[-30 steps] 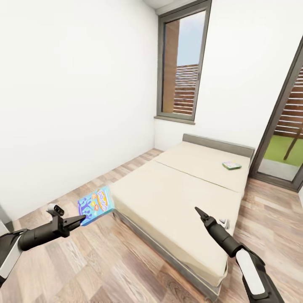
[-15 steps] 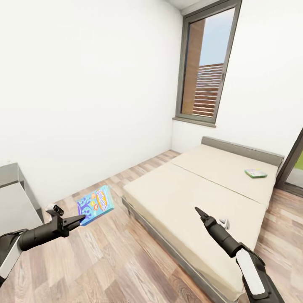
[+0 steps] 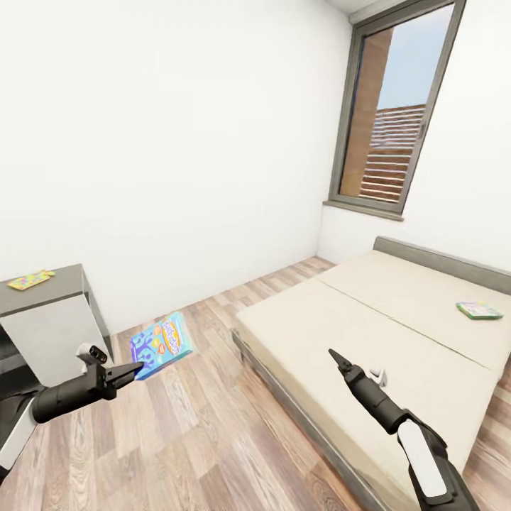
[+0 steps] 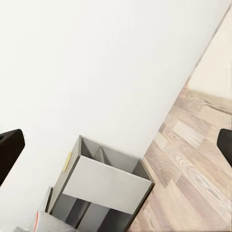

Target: Put all the toys in the child's room - the three board games (two on the bed and one on the table), the two jigsaw puzzles on the table, and the tennis ball on the table - inside the toy box on the table in the child's room.

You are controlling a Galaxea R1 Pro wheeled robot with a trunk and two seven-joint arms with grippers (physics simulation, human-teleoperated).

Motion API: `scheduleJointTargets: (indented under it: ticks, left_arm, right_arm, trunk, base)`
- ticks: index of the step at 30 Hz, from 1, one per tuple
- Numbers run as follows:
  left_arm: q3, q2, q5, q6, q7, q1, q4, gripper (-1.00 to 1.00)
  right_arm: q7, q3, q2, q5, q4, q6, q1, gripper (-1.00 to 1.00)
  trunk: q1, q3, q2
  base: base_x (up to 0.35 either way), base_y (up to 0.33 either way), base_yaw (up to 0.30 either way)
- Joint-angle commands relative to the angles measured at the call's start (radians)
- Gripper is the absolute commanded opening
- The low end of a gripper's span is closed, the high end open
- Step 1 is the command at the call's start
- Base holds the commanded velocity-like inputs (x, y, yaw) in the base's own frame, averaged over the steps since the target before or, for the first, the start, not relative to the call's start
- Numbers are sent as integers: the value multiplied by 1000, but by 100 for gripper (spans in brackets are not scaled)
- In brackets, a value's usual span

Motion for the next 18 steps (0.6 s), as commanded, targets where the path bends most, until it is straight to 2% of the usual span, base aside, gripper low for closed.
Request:
scheduleJointTargets:
  ticks: [1,18]
  left_arm:
    - [0,0,3,10,-2,-1,0,-100]
    - [-1,0,3,7,-2,-1,-2,-100]
  right_arm:
    - [1,-2,0,-7,-1,9,0,100]
    - [1,-2,0,-7,-1,9,0,100]
  trunk:
    - [-4,2,6]
    - [-69,55,125]
  base:
    - [0,0,288]
    - [0,0,288]
